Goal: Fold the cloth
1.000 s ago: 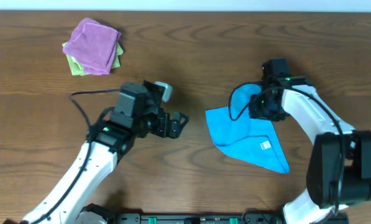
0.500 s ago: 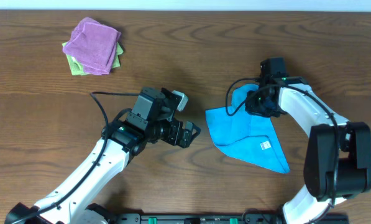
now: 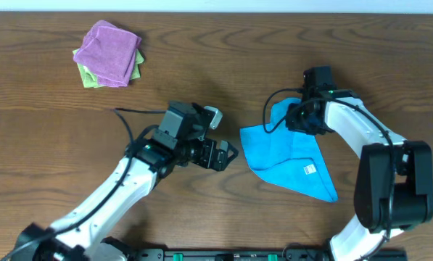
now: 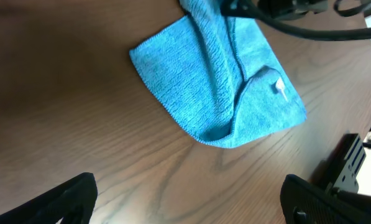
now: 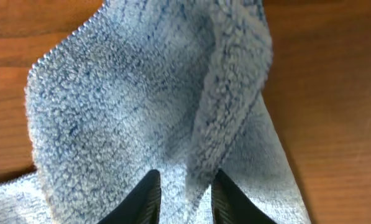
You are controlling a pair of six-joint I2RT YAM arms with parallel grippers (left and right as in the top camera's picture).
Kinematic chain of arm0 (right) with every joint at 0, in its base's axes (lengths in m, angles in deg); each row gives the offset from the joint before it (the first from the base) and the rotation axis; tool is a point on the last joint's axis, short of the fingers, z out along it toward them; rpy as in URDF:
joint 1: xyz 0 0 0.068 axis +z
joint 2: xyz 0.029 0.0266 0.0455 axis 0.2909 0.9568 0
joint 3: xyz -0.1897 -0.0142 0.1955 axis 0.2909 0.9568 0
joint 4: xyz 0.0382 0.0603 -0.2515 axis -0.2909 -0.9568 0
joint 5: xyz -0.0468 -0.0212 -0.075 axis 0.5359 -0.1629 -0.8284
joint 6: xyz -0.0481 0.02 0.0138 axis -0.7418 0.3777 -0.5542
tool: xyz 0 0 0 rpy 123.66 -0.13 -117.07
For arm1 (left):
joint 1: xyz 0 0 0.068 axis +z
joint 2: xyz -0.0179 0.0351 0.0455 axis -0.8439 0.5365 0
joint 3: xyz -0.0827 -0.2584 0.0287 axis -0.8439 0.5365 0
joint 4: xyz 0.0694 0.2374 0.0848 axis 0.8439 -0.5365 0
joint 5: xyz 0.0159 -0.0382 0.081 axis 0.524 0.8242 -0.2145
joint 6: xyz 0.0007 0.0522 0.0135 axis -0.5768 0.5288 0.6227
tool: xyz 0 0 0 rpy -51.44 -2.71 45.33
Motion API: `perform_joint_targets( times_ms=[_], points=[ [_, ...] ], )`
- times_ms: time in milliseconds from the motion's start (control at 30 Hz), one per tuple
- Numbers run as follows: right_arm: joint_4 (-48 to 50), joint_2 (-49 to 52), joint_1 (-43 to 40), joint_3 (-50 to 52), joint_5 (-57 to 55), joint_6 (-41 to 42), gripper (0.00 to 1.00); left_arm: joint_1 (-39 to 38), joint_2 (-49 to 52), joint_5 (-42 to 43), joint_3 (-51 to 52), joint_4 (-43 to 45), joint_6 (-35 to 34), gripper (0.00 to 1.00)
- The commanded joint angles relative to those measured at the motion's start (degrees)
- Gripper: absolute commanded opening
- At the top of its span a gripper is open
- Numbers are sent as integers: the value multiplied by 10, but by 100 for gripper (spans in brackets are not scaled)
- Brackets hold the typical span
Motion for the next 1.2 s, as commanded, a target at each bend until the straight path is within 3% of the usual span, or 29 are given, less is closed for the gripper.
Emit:
perform_joint_targets(
  times_ms=[0,67,200,300,400,567,1167],
  points=[
    [1,20,4,-4,0,6,25,-9,24,24,-9,23,-35,95],
    [1,28,4,-4,0,6,23,-13,36,40,-9,44,-35,95],
    [0,35,4,-4,0,6,1,-16,61,43,-9,78,-69,96],
    [0,35,4,-4,0,6,1,-16,82,43,-9,111,-87,100],
    [0,35,4,-4,0,6,1,-17,108,43,-9,145,-107,83],
    [-9,34,4,-5,2,6,1,-17,154,43,-9,191,-144,76],
    [-14,-8,4,-6,8,6,1,-20,275,27,-9,331,-206,80]
  ],
)
